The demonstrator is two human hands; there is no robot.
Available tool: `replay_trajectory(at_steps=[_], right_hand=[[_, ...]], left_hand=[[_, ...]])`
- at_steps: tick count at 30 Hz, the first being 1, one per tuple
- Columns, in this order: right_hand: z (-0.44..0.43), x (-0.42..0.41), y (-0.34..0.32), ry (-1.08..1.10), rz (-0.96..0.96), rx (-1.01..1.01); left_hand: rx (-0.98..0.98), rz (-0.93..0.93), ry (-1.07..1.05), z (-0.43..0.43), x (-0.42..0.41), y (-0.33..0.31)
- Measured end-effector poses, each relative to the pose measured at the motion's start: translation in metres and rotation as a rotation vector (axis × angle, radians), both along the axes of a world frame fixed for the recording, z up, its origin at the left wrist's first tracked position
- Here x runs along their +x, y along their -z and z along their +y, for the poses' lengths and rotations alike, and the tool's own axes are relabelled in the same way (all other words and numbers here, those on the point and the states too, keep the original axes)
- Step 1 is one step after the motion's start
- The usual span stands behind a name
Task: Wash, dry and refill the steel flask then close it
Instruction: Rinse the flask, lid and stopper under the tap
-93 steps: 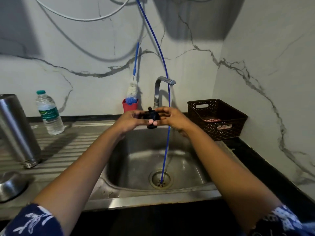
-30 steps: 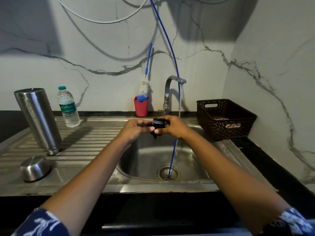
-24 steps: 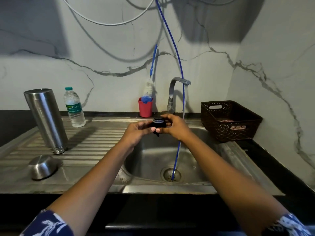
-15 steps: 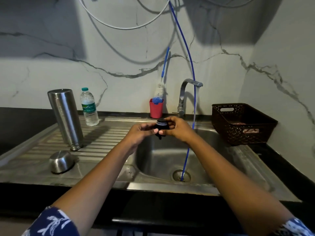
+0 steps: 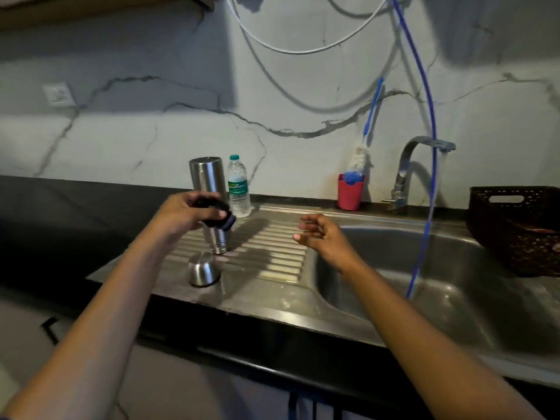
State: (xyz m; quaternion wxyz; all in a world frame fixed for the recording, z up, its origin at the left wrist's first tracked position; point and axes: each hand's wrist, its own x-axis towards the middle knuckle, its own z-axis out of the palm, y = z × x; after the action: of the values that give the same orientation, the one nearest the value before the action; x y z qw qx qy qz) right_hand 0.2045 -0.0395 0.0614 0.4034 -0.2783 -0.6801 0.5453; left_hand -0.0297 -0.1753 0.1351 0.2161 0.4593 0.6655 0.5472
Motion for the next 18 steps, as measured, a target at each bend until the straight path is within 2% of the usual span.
replay_trajectory(at_steps=[4,9,18], right_hand=[[-0.001,-0.010,0.037,0.048,0.006,-0.079],[-0.008,-0.012,0.045,-0.006,-0.109,0.014],[-0.011,-0.009,0.048,0.045,-0.211,0.087]], left_hand=[[-0.143,0.089,-0.175,-0.030,-0.059,0.018],[-0.315,0.151,-0.228,-0.034,-0.090,0.061],[-0.262,0.118,-0.230,-0.032,-0.088,0.098]])
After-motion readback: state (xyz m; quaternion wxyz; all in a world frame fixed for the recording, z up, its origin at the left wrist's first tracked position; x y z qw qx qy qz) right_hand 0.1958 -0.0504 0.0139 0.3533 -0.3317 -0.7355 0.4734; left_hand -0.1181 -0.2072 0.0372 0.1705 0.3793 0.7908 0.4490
